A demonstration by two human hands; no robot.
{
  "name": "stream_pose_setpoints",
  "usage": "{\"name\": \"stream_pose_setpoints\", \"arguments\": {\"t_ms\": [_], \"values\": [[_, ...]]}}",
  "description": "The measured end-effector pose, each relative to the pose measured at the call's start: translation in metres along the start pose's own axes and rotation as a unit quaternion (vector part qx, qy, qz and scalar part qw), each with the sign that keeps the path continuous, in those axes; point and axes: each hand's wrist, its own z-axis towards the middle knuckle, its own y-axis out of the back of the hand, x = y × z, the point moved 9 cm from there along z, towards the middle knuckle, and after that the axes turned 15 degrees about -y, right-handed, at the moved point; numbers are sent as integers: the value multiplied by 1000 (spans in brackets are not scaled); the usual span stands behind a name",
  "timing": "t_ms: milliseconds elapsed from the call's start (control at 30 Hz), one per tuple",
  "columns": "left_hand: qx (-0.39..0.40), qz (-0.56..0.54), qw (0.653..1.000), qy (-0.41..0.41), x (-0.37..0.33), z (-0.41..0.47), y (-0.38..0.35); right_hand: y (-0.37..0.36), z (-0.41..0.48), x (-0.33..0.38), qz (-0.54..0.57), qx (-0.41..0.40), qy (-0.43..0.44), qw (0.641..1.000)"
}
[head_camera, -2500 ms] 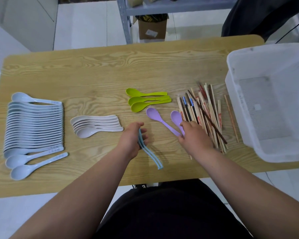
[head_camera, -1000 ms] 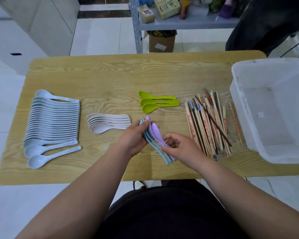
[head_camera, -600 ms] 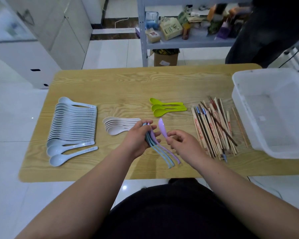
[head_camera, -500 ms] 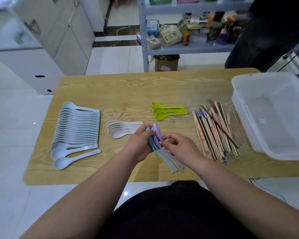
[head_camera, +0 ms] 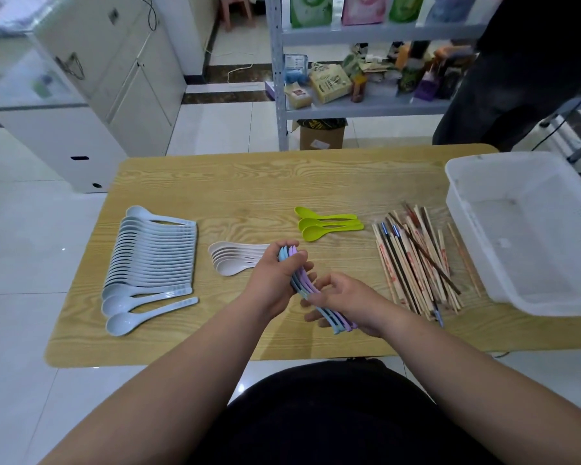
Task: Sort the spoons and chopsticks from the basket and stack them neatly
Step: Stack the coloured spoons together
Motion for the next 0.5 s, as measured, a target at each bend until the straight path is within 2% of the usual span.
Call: {"name": "stream_pose_setpoints", "arguments": {"t_ms": [100,167,267,333,400,433,500], "values": [[-4,3,1000,0,1,6,-4,-12,0,-17,-33,101,-75,992],[1,17,1000,7,4,9,-7,-9,2,-20,-22,117,-88,989],[15,85,996,22,10,17,-5,10,11,-19,-86,66,-95,990],[29,174,984,30,12,24,1,27,18,-13,-204,3,-81,976],[49,258,963,53,18,31,9,42,24,-1,-368,-59,-48,927],[67,297,950,73,23,33,12,49,27,6,-462,-92,-29,882],[113,355,921,116,34,33,14,61,34,18,-620,-151,18,770]]}}
